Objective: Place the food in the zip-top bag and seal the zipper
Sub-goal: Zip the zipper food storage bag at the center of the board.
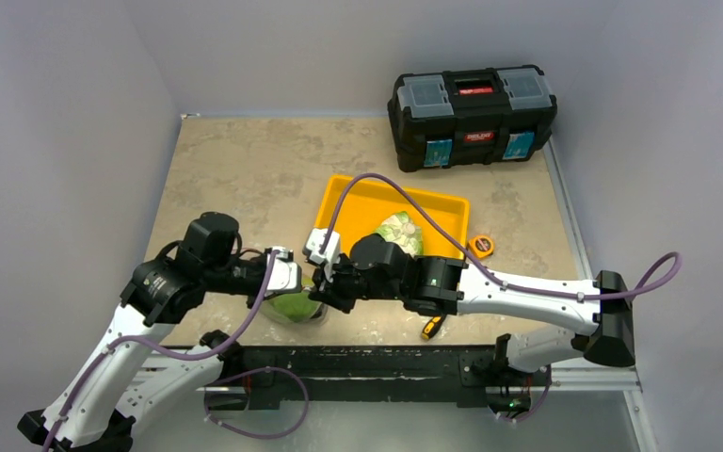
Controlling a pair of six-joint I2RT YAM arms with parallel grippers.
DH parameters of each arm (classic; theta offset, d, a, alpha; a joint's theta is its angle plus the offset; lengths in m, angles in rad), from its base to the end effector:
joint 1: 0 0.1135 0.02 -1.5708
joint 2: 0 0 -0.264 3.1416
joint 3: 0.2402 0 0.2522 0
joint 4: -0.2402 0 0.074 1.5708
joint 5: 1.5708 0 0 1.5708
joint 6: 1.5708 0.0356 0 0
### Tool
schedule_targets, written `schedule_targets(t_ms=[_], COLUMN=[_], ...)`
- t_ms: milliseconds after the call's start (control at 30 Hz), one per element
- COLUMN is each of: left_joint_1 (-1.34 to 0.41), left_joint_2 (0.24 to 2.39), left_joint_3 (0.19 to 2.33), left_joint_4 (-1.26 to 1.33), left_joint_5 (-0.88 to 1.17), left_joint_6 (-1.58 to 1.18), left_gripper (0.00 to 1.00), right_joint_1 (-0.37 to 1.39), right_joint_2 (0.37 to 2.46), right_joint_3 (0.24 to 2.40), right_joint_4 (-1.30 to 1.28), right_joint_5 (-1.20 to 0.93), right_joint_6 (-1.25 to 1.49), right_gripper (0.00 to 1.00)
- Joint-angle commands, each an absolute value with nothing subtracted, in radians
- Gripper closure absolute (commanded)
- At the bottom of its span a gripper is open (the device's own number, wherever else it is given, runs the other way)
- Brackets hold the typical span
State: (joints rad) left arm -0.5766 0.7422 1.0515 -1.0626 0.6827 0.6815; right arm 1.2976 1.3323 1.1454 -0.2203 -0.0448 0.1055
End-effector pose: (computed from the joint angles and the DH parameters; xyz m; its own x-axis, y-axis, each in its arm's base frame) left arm 0.0839 -0.0813 0.3541 0.0641 0.5413 -0.8384 0.9894 0.0754 0.1244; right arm 0.0821 0.2990 0.3401 -0.2087 -0.3550 -0.9113 -0.9564 0.2688 0.1143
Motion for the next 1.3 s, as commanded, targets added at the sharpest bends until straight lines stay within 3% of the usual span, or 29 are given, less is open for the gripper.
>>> schedule_targets(t_ms=[0,100,333,533,700,833,1000,1267], left_joint_1=[-0.581,-0.58,-0.581,-0.58,-0.581,-0.582,-0.582,-0.588], left_joint_2=[0.738,0.737,0.698,0.737,0.756,0.762,0.762,0.743], left_joint_3=[1.068,1.073,1.074,1.062,1.061,1.063,1.061,1.069], left_joint_4=[-1.021,-1.027,-1.004,-0.978,-0.969,-0.978,-0.991,-1.028], left_joint_5=[0.718,0.726,0.798,0.806,0.798,0.792,0.752,0.685], left_joint_6=[0.689,0.698,0.696,0.699,0.709,0.717,0.726,0.736], left_gripper=[1.0,0.99,0.54,0.5,0.62,0.85,1.0,1.0], right_joint_1=[1.299,1.298,1.299,1.299,1.299,1.299,1.299,1.3], right_joint_2=[1.348,1.339,1.314,1.296,1.291,1.284,1.274,1.233], right_joint_3=[1.202,1.188,1.145,1.126,1.12,1.111,1.098,1.028], right_joint_4=[-0.209,-0.185,-0.126,-0.083,-0.08,-0.077,-0.052,0.035], right_joint_5=[-0.026,-0.019,-0.029,-0.061,-0.064,-0.064,-0.063,-0.019], right_joint_6=[0.088,0.076,0.03,0.009,0.006,-0.016,-0.038,-0.02], right_gripper=[1.0,1.0,1.0,1.0,1.0,1.0,1.0,1.0])
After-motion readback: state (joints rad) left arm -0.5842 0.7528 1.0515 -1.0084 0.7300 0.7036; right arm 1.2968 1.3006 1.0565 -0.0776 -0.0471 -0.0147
